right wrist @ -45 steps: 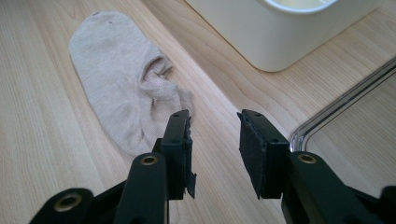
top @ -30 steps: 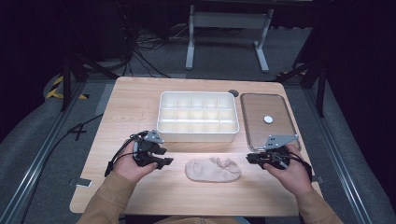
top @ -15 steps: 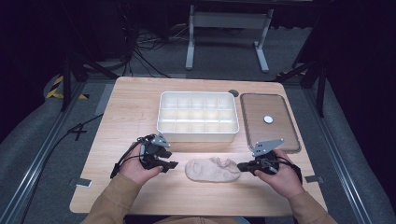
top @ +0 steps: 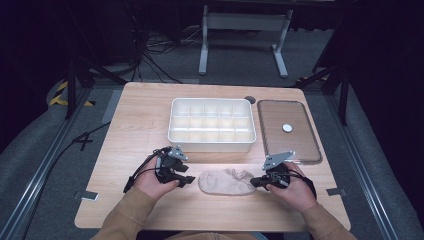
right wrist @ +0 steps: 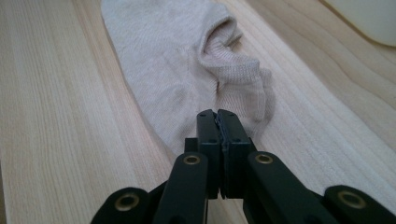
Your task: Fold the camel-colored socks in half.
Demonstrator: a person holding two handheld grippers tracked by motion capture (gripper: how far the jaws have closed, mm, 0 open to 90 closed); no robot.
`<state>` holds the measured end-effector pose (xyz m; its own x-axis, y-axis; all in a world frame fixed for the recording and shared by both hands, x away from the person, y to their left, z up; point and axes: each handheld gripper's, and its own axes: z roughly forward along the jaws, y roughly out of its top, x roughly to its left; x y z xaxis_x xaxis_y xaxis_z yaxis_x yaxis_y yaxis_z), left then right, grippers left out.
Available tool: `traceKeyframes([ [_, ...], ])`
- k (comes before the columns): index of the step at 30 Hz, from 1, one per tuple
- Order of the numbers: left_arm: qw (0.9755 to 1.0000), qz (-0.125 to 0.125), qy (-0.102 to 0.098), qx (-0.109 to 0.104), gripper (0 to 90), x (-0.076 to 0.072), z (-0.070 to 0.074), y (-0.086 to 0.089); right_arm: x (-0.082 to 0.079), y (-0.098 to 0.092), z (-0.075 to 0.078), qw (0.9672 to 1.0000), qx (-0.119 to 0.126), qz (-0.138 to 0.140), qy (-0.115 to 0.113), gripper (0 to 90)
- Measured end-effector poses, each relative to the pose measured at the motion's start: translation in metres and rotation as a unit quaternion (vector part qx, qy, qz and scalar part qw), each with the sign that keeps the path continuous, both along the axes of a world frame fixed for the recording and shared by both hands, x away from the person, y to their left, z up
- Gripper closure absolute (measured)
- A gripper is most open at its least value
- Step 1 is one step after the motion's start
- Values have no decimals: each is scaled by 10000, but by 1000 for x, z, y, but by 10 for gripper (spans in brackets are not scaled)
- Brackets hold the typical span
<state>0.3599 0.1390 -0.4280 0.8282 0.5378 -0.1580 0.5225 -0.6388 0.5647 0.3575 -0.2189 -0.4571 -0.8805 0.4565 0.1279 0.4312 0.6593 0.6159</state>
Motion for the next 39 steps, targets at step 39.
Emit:
traceKeyframes([
  [39,9997,-158,129,114,503,8,-32,-42,-1,-2,-6,10000,18,-49,-34,891],
])
